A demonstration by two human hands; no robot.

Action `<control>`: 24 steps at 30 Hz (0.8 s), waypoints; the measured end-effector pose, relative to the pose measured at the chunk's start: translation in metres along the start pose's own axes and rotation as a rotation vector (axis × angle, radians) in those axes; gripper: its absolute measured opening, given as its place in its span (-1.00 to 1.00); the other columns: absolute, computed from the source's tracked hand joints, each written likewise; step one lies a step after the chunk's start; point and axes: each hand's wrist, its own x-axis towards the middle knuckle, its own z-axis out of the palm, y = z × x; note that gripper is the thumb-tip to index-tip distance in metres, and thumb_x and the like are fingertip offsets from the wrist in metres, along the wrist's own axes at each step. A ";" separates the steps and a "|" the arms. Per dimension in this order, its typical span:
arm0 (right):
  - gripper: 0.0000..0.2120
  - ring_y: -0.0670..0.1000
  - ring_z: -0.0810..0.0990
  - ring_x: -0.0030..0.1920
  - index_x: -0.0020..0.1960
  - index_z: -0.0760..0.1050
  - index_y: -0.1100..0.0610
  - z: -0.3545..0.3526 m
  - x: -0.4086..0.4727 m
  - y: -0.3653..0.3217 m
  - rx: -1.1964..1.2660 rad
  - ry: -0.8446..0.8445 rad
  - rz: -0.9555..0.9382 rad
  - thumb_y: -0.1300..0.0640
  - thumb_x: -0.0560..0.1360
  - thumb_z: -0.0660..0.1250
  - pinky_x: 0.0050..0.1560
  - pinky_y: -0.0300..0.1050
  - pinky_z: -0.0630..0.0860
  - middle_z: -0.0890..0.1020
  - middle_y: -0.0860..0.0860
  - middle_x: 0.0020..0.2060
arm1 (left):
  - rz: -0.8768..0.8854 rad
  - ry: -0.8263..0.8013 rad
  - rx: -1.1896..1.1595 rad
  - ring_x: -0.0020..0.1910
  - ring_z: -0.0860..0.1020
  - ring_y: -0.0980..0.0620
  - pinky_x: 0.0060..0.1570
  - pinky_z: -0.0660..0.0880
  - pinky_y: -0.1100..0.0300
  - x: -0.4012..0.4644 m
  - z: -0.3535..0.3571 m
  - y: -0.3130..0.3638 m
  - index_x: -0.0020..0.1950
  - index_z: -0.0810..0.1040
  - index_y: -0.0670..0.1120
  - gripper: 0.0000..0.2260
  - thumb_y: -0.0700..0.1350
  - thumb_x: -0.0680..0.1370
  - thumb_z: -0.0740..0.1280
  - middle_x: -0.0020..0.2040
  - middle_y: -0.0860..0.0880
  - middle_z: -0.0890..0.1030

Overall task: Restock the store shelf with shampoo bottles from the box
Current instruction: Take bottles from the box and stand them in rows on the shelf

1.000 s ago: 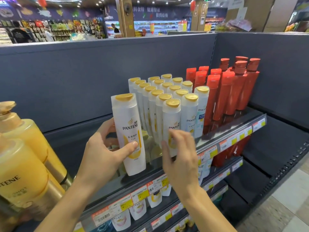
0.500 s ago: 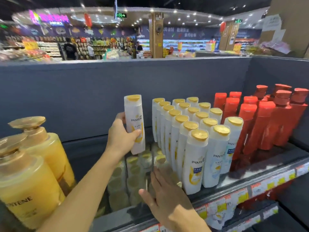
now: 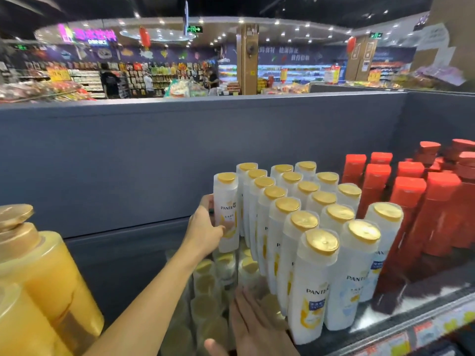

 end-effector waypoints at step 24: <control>-0.25 0.00 0.40 0.41 0.39 0.44 0.16 -0.017 -0.030 0.003 -0.427 0.127 -0.117 -0.30 0.56 -0.20 0.30 -0.09 0.43 0.46 0.04 0.39 | 0.094 -0.057 0.257 0.33 0.29 0.19 0.25 0.24 0.24 -0.059 -0.005 0.017 0.51 0.15 -0.01 -0.44 -0.07 0.58 0.32 0.40 0.12 0.34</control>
